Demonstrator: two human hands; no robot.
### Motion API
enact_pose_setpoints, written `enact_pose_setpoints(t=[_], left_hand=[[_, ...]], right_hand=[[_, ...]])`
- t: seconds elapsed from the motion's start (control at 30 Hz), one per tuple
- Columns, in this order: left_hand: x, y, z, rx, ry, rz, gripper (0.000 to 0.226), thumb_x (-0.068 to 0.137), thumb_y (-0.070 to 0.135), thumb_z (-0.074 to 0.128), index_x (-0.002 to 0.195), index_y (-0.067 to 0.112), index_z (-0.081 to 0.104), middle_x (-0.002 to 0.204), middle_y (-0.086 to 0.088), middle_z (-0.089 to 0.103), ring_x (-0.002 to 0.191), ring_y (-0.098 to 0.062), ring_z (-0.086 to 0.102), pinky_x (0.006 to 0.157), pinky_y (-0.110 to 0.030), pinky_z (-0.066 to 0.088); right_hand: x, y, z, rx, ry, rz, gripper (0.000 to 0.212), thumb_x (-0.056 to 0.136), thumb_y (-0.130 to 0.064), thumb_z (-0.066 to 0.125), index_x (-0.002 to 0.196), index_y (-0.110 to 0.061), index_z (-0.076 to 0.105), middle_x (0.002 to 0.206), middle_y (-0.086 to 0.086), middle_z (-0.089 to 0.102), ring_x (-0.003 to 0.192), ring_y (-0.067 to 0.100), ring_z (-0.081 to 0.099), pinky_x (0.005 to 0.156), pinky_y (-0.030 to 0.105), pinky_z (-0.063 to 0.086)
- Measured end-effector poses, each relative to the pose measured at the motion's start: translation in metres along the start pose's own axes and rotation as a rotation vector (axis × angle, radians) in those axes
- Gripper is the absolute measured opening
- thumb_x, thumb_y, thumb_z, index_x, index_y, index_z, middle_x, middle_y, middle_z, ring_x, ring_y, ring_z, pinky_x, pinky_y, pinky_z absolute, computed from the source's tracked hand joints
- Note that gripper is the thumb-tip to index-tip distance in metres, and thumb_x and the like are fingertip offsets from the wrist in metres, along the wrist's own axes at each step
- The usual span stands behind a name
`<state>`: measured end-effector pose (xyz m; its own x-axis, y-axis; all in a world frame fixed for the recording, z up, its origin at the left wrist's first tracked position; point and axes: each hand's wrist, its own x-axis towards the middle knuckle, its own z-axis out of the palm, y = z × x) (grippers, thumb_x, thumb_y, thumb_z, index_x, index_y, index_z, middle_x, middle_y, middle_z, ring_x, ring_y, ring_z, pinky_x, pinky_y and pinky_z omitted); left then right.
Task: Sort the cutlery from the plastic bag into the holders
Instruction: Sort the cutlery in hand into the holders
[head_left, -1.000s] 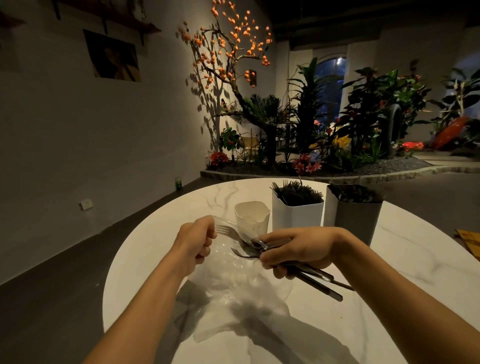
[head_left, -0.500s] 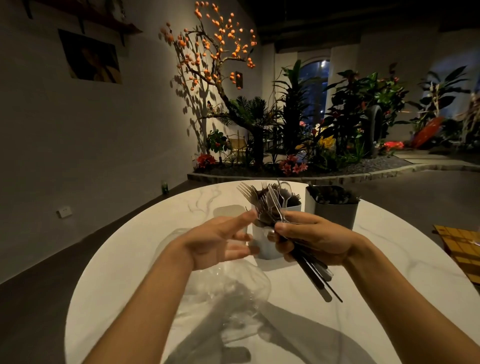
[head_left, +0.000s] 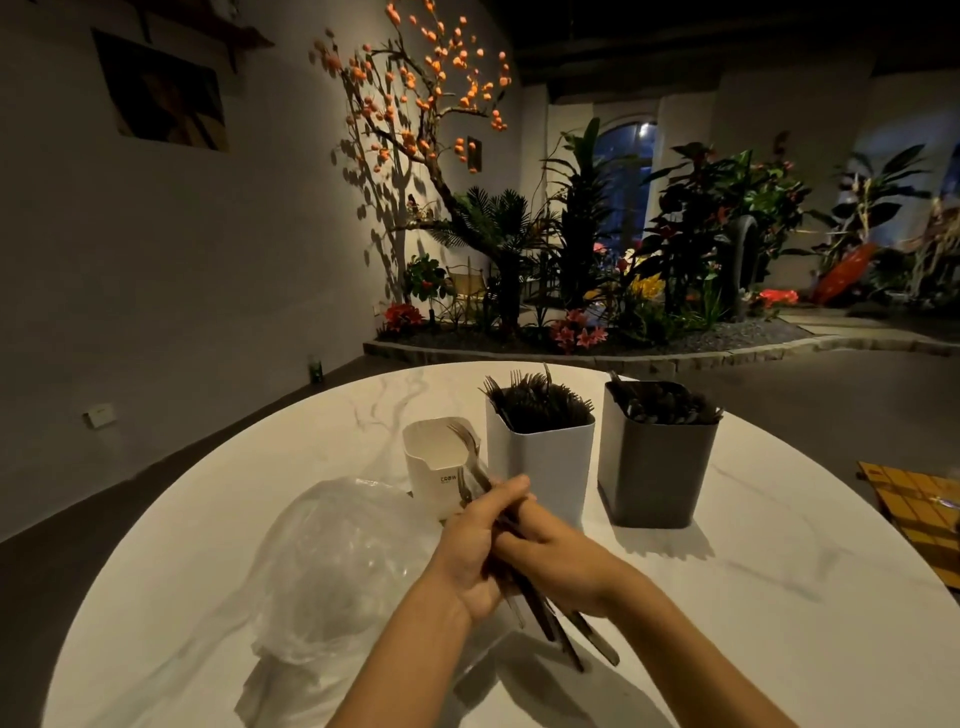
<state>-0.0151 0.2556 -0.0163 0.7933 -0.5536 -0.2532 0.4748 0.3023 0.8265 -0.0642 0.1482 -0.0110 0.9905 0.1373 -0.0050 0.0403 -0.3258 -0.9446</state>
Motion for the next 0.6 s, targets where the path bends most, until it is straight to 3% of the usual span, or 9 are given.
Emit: enact_pose_setpoints(t=[0.07, 0.13, 0.2, 0.27, 0.4, 0.5, 0.6], left_hand=[[0.004, -0.002, -0.006, -0.078, 0.039, 0.037, 0.021, 0.077, 0.027, 0.078, 0.083, 0.007, 0.078, 0.089, -0.012, 0.071, 0.095, -0.028, 0.072, 0.102, -0.052, 0.053], [0.007, -0.003, -0.015, -0.146, 0.031, 0.071, 0.021, 0.086, 0.02, 0.069, 0.073, 0.005, 0.075, 0.086, -0.015, 0.067, 0.081, -0.025, 0.071, 0.104, -0.05, 0.05], [0.008, -0.003, -0.024, -0.176, -0.024, 0.08, 0.025, 0.09, 0.025, 0.063, 0.084, 0.002, 0.072, 0.094, -0.019, 0.065, 0.087, -0.027, 0.068, 0.103, -0.048, 0.05], [0.01, -0.004, -0.034, -0.196, -0.018, 0.082, 0.03, 0.097, 0.029, 0.057, 0.096, 0.003, 0.073, 0.1, -0.018, 0.069, 0.093, -0.029, 0.07, 0.092, -0.043, 0.056], [0.016, -0.009, -0.049, -0.202, 0.026, 0.117, 0.034, 0.101, 0.032, 0.056, 0.112, 0.006, 0.075, 0.115, -0.02, 0.072, 0.108, -0.034, 0.071, 0.094, -0.046, 0.056], [0.018, -0.007, -0.053, -0.192, 0.099, 0.136, 0.039, 0.1, 0.037, 0.057, 0.117, 0.006, 0.074, 0.118, -0.022, 0.072, 0.109, -0.036, 0.071, 0.098, -0.05, 0.055], [0.022, -0.007, -0.054, -0.161, 0.226, 0.153, 0.038, 0.098, 0.039, 0.061, 0.114, 0.006, 0.075, 0.111, -0.023, 0.074, 0.103, -0.036, 0.073, 0.088, -0.048, 0.059]], right_hand=[[0.007, -0.001, 0.012, -0.205, 0.051, 0.013, 0.013, 0.105, -0.026, 0.046, 0.117, -0.023, 0.051, 0.118, 0.009, 0.06, 0.108, 0.019, 0.063, 0.099, 0.04, 0.055], [0.015, 0.0, 0.023, -0.392, 0.101, -0.01, 0.021, 0.106, -0.032, 0.043, 0.123, -0.022, 0.05, 0.123, 0.003, 0.053, 0.112, 0.015, 0.056, 0.104, 0.037, 0.05], [0.023, 0.004, 0.032, -0.619, 0.175, -0.044, 0.039, 0.105, -0.041, 0.038, 0.14, -0.024, 0.043, 0.131, 0.0, 0.039, 0.12, 0.017, 0.041, 0.11, 0.04, 0.04], [0.029, 0.009, 0.037, -0.758, 0.242, -0.089, 0.046, 0.103, -0.045, 0.035, 0.147, -0.031, 0.035, 0.133, -0.003, 0.03, 0.122, 0.016, 0.031, 0.111, 0.039, 0.031], [0.035, 0.015, 0.044, -0.91, 0.286, -0.202, 0.05, 0.102, -0.048, 0.035, 0.151, -0.036, 0.03, 0.143, -0.007, 0.02, 0.133, 0.013, 0.018, 0.099, 0.031, 0.02], [0.04, 0.019, 0.04, -0.984, 0.308, -0.206, 0.056, 0.1, -0.058, 0.035, 0.151, -0.039, 0.026, 0.145, -0.007, 0.015, 0.135, 0.015, 0.016, 0.099, 0.035, 0.024], [0.044, 0.015, 0.031, -0.974, 0.336, -0.223, 0.077, 0.09, -0.071, 0.039, 0.156, -0.039, 0.014, 0.133, -0.008, 0.018, 0.123, 0.012, 0.022, 0.099, 0.032, 0.033]])
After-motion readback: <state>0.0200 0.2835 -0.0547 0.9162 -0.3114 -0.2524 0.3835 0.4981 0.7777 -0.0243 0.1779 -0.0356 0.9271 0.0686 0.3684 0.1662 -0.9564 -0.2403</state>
